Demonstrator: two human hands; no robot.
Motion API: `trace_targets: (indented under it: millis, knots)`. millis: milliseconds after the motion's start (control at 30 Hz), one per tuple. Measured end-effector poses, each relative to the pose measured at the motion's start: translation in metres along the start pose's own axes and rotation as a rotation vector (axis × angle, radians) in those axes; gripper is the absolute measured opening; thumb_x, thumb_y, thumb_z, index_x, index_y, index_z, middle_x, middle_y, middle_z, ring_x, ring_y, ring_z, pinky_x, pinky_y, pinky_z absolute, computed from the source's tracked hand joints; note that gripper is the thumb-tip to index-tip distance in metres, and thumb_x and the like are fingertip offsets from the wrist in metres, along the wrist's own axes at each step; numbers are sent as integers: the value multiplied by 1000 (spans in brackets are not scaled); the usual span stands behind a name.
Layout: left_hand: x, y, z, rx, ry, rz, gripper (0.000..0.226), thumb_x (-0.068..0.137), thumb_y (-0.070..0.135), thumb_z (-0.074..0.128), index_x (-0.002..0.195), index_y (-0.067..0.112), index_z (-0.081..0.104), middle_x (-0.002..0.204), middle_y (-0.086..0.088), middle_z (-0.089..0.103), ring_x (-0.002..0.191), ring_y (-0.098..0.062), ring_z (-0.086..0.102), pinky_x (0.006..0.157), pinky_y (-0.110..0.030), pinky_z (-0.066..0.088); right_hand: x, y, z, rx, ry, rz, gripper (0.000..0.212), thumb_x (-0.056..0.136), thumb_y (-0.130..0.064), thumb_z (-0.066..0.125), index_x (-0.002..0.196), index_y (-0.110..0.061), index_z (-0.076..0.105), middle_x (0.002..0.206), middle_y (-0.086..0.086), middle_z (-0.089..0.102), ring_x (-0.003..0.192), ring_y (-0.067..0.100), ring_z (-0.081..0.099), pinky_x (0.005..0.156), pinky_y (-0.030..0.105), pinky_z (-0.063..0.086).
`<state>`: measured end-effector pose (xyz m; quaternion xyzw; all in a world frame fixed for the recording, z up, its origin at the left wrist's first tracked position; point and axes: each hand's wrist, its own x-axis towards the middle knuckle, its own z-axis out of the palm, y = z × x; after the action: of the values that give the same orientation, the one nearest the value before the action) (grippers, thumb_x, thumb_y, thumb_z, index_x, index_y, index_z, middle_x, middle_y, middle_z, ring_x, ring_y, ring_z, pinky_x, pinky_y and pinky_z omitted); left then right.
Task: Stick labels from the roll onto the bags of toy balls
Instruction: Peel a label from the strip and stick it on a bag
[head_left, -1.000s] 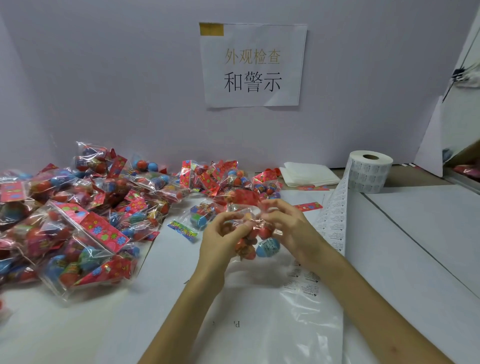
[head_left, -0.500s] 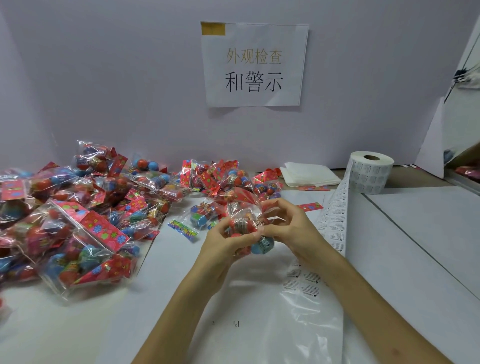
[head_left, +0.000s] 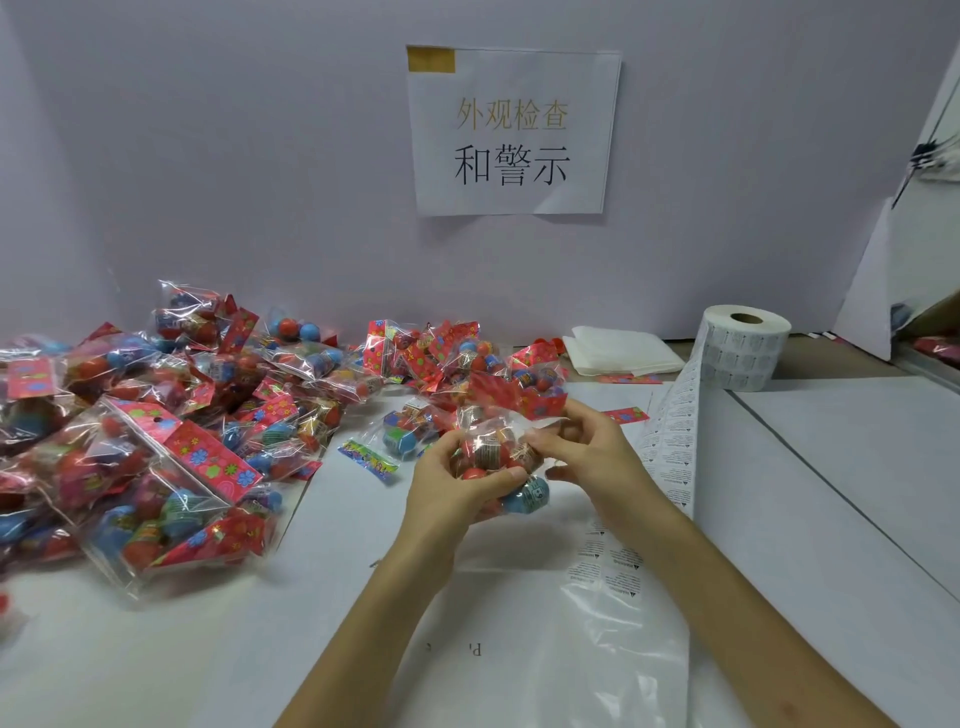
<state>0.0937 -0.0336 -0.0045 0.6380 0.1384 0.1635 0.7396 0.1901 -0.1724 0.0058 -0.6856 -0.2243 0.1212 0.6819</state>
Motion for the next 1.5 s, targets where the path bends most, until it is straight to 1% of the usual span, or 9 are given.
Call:
trace_targets:
  millis: [133, 267, 500, 667, 800, 1000, 1100, 1267, 1500]
  knots:
    - [-1, -1, 2, 41, -49, 15, 45, 75, 14, 90, 112, 23, 67, 97, 2, 79, 88, -17, 78, 64, -28, 61, 1, 0, -1, 13, 64, -55, 23, 88, -2, 74, 109, -8, 68, 85, 17, 60, 78, 20, 66, 68, 29, 61]
    - [-4, 3, 3, 46, -77, -24, 40, 76, 39, 84, 111, 25, 69, 92, 2, 79, 82, -21, 78, 61, -29, 61, -1, -1, 0, -78, 46, -103, 23, 88, -2, 75, 109, -5, 67, 82, 18, 58, 77, 23, 63, 75, 44, 61]
    - [-1, 5, 1, 22, 10, 8, 27, 85, 27, 82, 109, 28, 71, 91, 10, 79, 82, -8, 76, 58, -20, 57, -3, -5, 0, 8, -73, 9, 25, 88, -30, 75, 109, -18, 70, 93, 9, 71, 89, 17, 70, 71, 29, 56]
    - [-1, 7, -3, 38, 25, 26, 30, 83, 26, 83, 110, 26, 71, 93, 5, 79, 83, -12, 77, 60, -21, 57, -5, -5, 2, -34, -75, -75, 12, 90, -19, 75, 100, -21, 70, 73, -7, 67, 77, 9, 70, 66, 23, 55]
    - [-2, 5, -2, 54, 34, 22, 30, 81, 28, 84, 108, 28, 71, 90, 9, 79, 82, -11, 76, 58, -18, 55, -5, -5, 1, -4, -80, -124, 20, 88, -7, 75, 104, -19, 70, 78, 18, 58, 77, 17, 65, 70, 30, 60]
    - [-6, 7, 5, 31, -38, -23, 39, 84, 49, 74, 114, 24, 72, 105, -4, 77, 91, -18, 77, 67, -27, 60, -3, -4, -1, -38, -35, -149, 24, 88, -2, 74, 110, -6, 68, 59, -2, 51, 59, 9, 57, 56, 27, 51]
    - [-6, 10, 4, -15, 2, -41, 31, 95, 41, 66, 112, 16, 72, 108, -10, 75, 94, -23, 76, 65, -31, 60, -3, -5, -1, -34, -24, -108, 25, 89, -7, 74, 112, -6, 67, 69, 1, 58, 70, 15, 62, 66, 35, 57]
    - [-4, 10, 4, 20, 72, -2, 11, 95, 31, 68, 96, 23, 75, 97, -4, 76, 90, -19, 74, 62, -32, 60, -4, -7, 1, -13, -120, 30, 23, 90, -19, 75, 113, -20, 71, 103, 3, 73, 97, 20, 71, 73, 31, 57]
    - [-4, 8, 1, 81, 128, 62, 8, 94, 25, 70, 88, 19, 73, 81, 1, 76, 74, -15, 76, 54, -25, 57, -8, -8, 3, -34, -207, 34, 32, 85, -13, 81, 115, -15, 71, 108, 8, 76, 104, 25, 73, 87, 45, 61]
